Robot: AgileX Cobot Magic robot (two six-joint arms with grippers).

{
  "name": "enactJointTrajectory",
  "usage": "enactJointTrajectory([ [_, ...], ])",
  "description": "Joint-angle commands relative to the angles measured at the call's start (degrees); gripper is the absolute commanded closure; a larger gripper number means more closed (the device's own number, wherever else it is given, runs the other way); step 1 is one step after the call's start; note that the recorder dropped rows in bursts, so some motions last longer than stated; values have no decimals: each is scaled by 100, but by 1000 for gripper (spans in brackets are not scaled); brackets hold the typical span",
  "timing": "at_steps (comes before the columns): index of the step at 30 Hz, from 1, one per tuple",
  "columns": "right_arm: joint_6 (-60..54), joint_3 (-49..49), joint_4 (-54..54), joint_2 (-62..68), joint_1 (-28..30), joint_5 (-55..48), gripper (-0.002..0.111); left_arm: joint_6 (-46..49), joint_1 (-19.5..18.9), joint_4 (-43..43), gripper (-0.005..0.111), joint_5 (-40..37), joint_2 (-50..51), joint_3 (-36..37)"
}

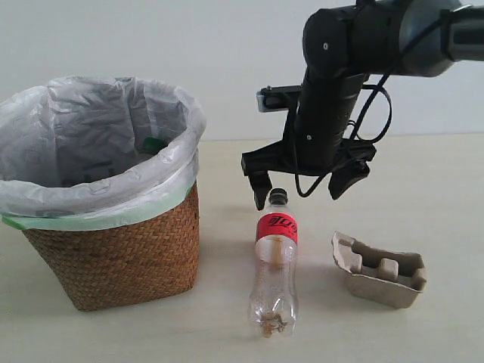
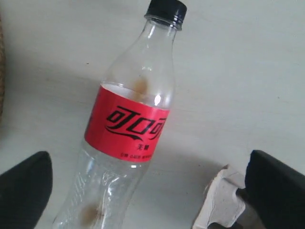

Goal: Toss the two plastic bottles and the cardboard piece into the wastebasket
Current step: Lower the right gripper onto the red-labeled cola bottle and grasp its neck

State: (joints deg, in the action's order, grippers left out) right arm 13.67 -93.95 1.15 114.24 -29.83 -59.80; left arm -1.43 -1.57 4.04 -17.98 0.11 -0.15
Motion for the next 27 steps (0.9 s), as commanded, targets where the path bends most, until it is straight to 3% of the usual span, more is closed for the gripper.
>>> enactJointTrajectory([
  [1,-108,12,17,67,-13,108,3,1,31,-38,102,47,-11,15],
  [27,546,12,-157,939,-210,819,3,1,31,-38,102,47,-11,15],
])
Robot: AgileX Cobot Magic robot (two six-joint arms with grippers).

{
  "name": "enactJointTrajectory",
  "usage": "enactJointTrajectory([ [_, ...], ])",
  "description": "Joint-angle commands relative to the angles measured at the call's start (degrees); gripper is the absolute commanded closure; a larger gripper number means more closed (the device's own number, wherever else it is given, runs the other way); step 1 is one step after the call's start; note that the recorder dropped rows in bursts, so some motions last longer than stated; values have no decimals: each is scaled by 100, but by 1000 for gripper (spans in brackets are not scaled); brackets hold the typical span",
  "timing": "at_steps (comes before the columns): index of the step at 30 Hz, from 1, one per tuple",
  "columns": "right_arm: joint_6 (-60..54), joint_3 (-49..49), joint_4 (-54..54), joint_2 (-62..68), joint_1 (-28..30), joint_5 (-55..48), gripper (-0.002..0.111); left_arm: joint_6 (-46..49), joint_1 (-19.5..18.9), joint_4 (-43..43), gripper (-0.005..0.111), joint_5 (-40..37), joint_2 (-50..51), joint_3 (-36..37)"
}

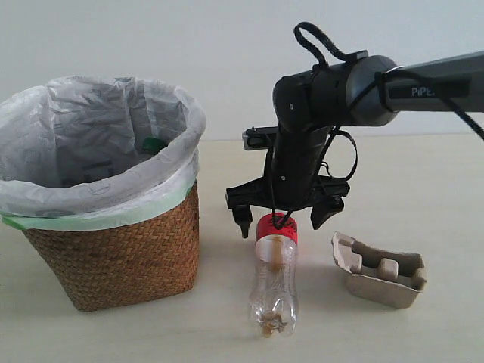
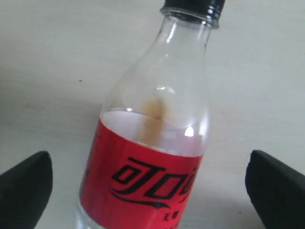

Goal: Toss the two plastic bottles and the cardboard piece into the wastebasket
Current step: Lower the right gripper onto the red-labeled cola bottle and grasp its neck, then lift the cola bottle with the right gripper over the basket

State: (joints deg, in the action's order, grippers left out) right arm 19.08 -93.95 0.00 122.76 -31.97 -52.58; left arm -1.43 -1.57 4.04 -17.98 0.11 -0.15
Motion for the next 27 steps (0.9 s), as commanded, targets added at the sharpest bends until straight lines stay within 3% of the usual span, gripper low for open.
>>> enactJointTrajectory([
  [1,5,12,-42,119,4,113,3,1,31,-38,102,47,-11,15],
  [8,5,12,-55,298,4,140,4,1,31,-38,102,47,-11,15],
  [11,-16,12,-55,357,4,185,12,1,31,-38,102,47,-11,15],
  [14,-57,12,-55,369,4,233,32,1,31,-38,102,47,-11,15],
  [21,-206,12,-55,369,4,320,108,1,31,-38,102,47,-11,15],
  [27,-307,-2,-55,255,4,310,108,1,31,-38,102,47,-11,15],
])
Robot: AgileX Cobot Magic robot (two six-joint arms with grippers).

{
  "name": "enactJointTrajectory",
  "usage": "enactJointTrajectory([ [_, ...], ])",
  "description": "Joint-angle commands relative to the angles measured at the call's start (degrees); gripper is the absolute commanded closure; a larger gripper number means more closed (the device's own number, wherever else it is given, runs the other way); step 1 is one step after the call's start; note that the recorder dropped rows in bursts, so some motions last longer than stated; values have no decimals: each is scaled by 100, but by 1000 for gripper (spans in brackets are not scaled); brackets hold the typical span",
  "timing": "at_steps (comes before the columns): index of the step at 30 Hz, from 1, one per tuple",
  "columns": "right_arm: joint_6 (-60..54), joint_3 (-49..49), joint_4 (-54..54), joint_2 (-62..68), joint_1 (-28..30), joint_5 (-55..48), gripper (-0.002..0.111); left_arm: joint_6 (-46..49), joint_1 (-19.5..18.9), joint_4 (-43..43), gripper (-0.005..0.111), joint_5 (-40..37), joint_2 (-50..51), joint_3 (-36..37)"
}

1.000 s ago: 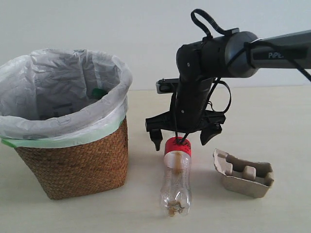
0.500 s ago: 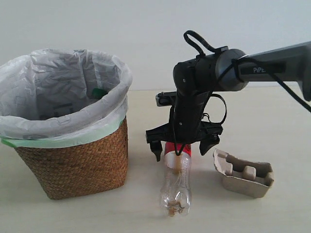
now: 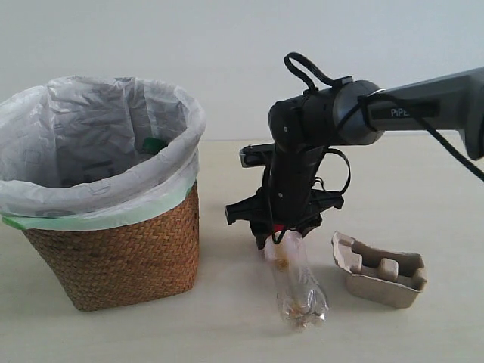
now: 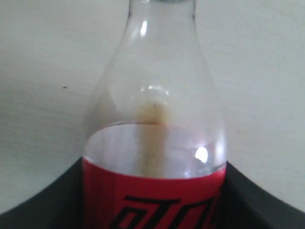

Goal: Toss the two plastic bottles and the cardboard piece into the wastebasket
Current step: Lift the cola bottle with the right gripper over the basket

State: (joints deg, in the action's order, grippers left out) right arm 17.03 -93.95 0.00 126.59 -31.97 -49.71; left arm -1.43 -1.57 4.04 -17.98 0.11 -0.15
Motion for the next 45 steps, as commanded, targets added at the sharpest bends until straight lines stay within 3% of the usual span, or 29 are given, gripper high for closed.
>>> enactJointTrajectory([
  [1,-113,-2,-65,-174,4,38,108,1,31,-38,102,47,-11,15],
  [15,395,-814,-1861,-1566,15,-711,108,1,31,-38,102,47,-11,15],
  [22,850,-1429,-3970,-2354,15,-1279,108,1,31,-38,102,47,-11,15],
  [27,1015,-1429,-4887,-2542,15,-1625,108,1,31,-38,102,47,-11,15],
  [31,1015,-1415,-4794,-2471,15,-1763,108,1,31,-38,102,47,-11,15],
  [35,1015,-1415,-3936,-2300,15,-1650,108,1,31,-38,102,47,-11,15],
  [37,644,-1415,-2498,-2245,5,-1163,108,1,31,-38,102,47,-11,15],
  [39,-170,-1526,-616,-2384,4,108,108,1,31,-38,102,47,-11,15],
  [40,-663,-1729,899,-2440,4,677,98,1,31,-38,102,47,-11,15],
  [41,-1004,-1891,1729,-2440,4,853,89,1,31,-38,102,47,-11,15],
  [43,-1359,-2300,2923,-2346,4,1119,25,1,31,-38,102,47,-11,15],
  [44,-1335,-2433,3022,-2293,4,1014,5,1,31,-38,102,47,-11,15],
  [45,-1262,-2504,2956,-2232,4,802,9,1,31,-38,102,47,-11,15],
])
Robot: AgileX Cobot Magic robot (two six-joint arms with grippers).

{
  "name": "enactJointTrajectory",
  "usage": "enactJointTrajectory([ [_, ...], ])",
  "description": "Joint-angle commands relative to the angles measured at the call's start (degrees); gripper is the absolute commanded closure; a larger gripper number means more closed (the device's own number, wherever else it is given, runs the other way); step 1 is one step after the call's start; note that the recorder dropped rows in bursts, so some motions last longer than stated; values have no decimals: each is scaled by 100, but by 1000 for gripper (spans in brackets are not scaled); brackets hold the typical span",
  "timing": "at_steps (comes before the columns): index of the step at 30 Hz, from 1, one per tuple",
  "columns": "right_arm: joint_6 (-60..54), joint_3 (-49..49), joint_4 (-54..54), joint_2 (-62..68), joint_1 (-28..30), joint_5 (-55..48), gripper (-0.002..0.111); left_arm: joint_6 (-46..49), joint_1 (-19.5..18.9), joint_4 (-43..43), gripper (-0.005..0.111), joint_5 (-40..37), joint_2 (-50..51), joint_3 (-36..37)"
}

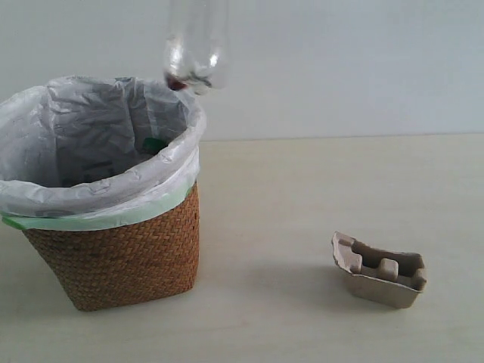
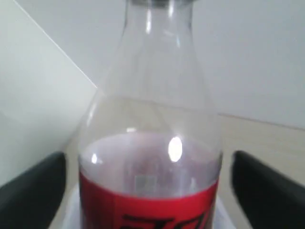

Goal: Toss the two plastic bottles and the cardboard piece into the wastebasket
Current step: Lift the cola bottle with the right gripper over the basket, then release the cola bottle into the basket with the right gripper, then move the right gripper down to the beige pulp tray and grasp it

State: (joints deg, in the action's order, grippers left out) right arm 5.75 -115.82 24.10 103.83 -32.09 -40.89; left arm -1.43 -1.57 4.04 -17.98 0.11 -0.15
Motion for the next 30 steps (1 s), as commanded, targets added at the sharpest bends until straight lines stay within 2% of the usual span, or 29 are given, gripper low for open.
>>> enactJointTrajectory([
  [1,-115,-323,522,76,16,-361,14,1,31,-38,102,47,-11,15],
  [3,-40,-323,468,156,16,-717,20,1,31,-38,102,47,-11,15],
  [11,7,-323,240,193,16,-1135,21,1,31,-38,102,47,-11,15],
  [17,7,-323,-763,193,16,-1794,21,1,31,-38,102,47,-11,15],
  [22,273,-323,-1908,193,16,-2907,21,1,31,-38,102,47,-11,15],
  [25,286,-273,-2526,193,16,-2907,21,1,31,-38,102,47,-11,15],
  [30,246,9,-2538,132,16,-2907,21,1,31,-38,102,47,-11,15],
])
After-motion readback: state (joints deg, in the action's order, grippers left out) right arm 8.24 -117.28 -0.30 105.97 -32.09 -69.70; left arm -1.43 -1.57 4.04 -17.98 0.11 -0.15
